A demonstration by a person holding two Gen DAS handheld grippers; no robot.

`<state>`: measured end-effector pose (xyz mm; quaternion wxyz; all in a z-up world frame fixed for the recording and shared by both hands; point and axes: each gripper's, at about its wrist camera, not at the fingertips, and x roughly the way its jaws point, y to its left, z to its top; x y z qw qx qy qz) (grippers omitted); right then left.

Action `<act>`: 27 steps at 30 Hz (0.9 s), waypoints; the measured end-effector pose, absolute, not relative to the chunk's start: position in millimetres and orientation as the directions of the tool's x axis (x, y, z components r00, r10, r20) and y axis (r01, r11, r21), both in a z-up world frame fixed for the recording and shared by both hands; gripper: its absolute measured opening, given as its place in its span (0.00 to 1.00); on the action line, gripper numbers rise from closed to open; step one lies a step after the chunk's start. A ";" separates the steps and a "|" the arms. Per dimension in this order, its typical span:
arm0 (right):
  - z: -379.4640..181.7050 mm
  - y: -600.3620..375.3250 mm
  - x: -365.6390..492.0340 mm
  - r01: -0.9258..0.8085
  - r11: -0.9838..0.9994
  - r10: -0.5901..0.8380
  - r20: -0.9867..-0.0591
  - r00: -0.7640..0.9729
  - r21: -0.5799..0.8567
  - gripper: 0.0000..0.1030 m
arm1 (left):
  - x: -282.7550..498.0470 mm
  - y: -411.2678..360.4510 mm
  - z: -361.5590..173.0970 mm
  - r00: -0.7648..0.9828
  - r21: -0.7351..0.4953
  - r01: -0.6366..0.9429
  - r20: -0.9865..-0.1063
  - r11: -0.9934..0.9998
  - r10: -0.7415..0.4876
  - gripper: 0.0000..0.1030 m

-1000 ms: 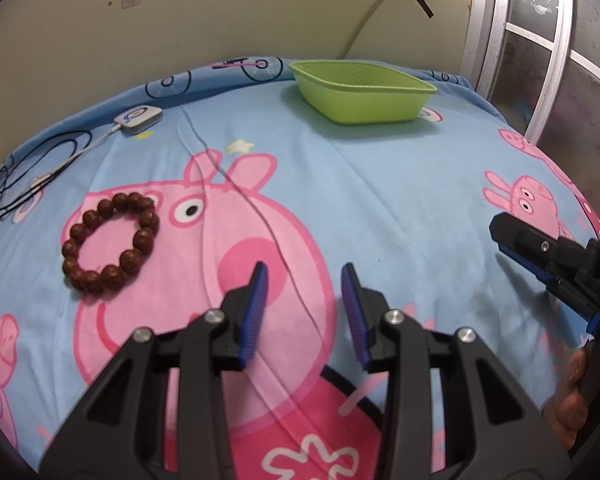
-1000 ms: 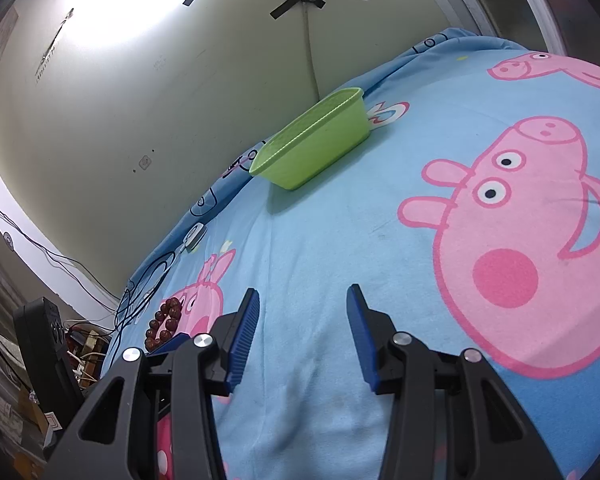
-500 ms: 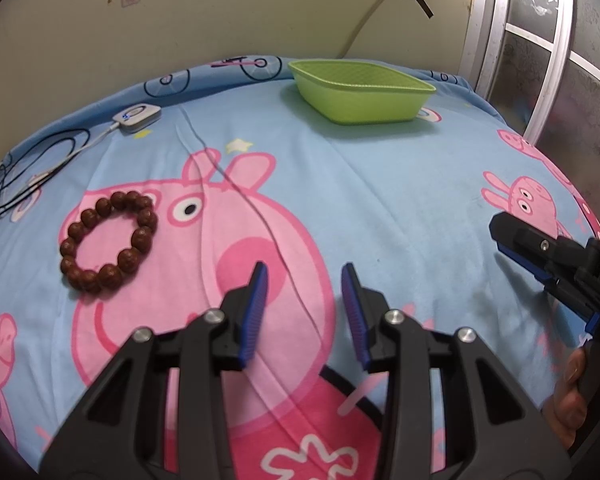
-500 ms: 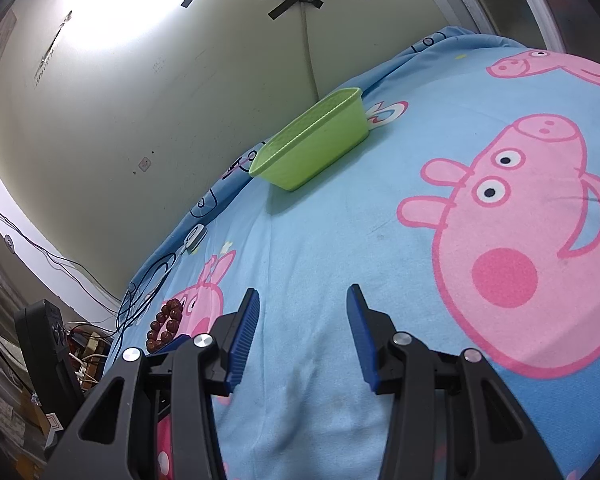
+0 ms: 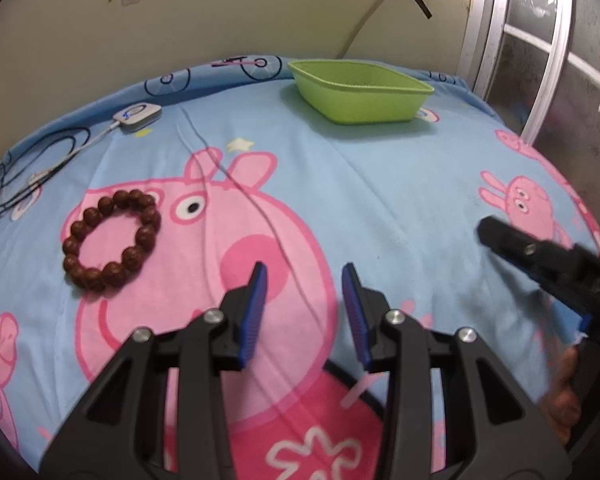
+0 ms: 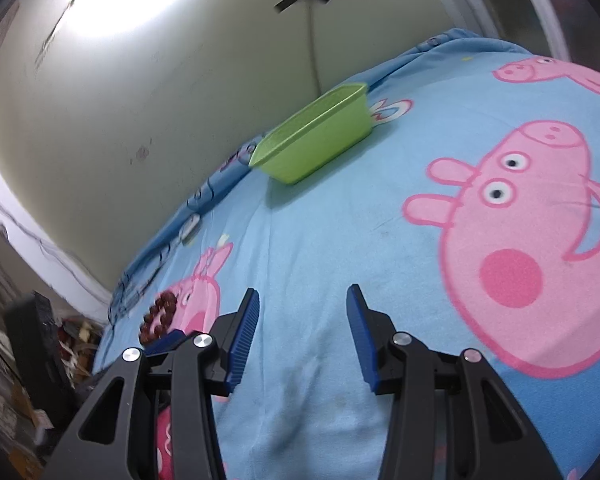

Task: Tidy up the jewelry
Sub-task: 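Close the right gripper on the brown bead bracelet while the left grips beside it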

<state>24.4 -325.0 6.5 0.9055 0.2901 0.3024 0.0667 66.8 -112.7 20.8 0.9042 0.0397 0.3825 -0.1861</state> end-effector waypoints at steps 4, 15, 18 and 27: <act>16.3 -291.4 47.0 -0.052 0.857 0.380 -0.559 0.737 0.513 0.24 | 76.0 -55.1 35.5 0.655 -0.138 0.291 -0.693 0.947 -0.302 0.40; 33.1 -136.1 162.2 -0.417 0.862 0.484 -0.711 0.510 0.288 0.24 | 140.9 28.6 27.4 0.642 -0.055 0.045 -0.763 0.997 -0.071 0.46; 20.6 -113.2 185.5 -0.439 0.866 0.452 -0.752 0.480 0.240 0.24 | 148.4 24.4 14.8 0.614 -0.059 0.051 -0.786 0.997 -0.078 0.45; 19.4 -175.1 156.7 -0.425 0.877 0.438 -0.733 0.521 0.223 0.00 | 145.1 -52.6 18.8 0.582 -0.066 0.261 -0.785 0.963 -0.212 0.14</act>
